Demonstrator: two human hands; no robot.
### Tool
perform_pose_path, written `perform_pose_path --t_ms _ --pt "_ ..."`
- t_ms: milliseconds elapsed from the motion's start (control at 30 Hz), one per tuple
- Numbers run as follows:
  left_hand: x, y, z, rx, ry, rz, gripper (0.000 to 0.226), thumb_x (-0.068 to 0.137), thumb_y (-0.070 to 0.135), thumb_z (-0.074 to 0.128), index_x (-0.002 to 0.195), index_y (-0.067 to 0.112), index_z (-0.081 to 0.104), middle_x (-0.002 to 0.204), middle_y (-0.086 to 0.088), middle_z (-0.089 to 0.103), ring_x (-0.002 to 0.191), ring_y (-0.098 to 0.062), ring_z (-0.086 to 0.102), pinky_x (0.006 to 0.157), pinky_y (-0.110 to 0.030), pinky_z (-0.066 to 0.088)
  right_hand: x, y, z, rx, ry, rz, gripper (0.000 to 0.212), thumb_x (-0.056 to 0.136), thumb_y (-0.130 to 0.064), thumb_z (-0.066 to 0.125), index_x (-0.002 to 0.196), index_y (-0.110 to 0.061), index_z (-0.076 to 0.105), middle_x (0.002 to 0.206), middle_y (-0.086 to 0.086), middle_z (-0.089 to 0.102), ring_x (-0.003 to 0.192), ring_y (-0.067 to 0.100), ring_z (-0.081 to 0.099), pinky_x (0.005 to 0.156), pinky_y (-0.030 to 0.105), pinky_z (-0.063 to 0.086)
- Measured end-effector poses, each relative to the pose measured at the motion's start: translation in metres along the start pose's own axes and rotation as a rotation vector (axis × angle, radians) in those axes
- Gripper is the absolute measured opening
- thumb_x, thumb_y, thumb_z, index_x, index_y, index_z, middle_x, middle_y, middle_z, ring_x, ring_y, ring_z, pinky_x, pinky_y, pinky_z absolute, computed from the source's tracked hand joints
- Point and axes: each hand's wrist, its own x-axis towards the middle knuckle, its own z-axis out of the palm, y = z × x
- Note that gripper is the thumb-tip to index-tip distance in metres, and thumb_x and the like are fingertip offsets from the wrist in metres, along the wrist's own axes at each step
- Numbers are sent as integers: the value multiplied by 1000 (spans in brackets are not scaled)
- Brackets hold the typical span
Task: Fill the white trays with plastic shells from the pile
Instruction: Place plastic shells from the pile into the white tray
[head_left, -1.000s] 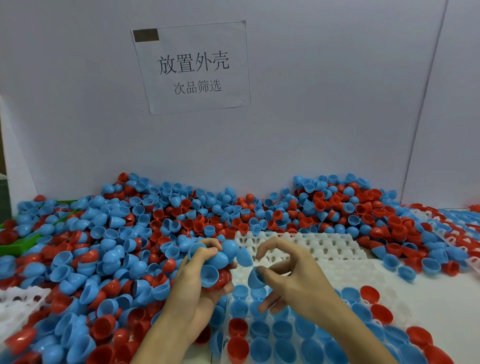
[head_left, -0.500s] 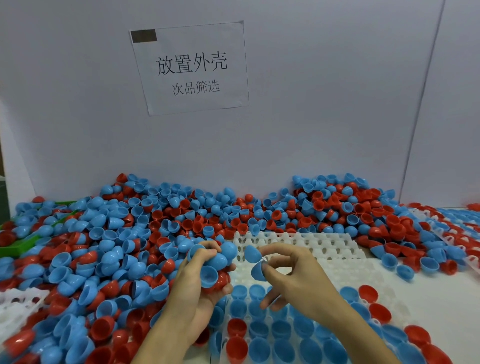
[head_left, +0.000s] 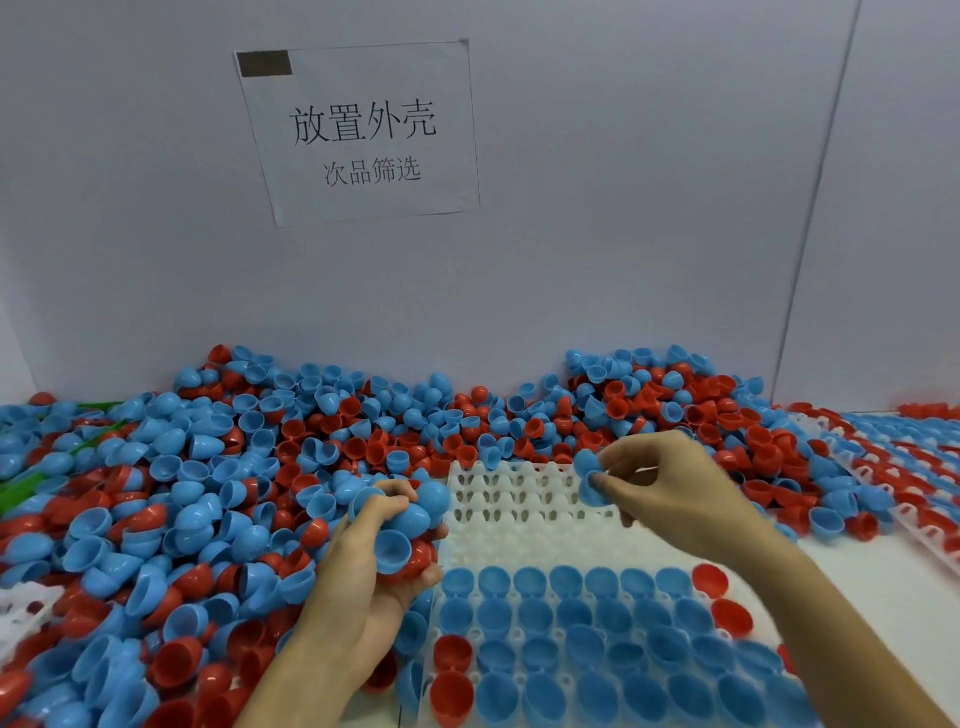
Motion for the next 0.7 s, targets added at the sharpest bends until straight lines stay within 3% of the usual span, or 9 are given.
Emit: perform_pose_path --t_ms 133,233,367,500,700 --pt "0 -2 0 19 -5 0 5 67 21 66 72 19 67 86 -10 68 77 -22 65 44 -27 47 1 27 -33 -204 -27 29 15 87 -21 74 81 -33 68 80 -9 69 74 1 65 63 15 53" --pt "1 -3 1 24 -8 14 5 67 20 65 71 19 66 84 -9 67 73 -21 64 42 -27 45 -11 52 -52 -358 0 69 8 85 -24 76 84 -30 71 77 -9 68 71 10 63 63 20 54" --pt "2 -4 0 36 -3 29 8 67 21 65 74 17 62 83 -10 65 68 -20 60 41 -27 43 -29 70 -71 -481 7 121 16 82 -28 79 77 -36 67 68 -12 62 63 8 57 56 11 46" --pt "2 -5 0 44 -10 27 4 68 21 64 71 19 63 82 -7 63 69 -21 52 41 -26 43 -34 72 -73 -552 -155 223 16 83 -32 77 74 -36 66 66 -12 60 60 4 54 53 10 43" --pt "2 -5 -1 42 -13 33 1 67 21 65 66 20 64 76 -3 63 68 -20 49 41 -25 42 -35 71 -67 -601 -396 402 14 84 -32 77 80 -38 66 85 -12 61 77 8 57 55 16 44"
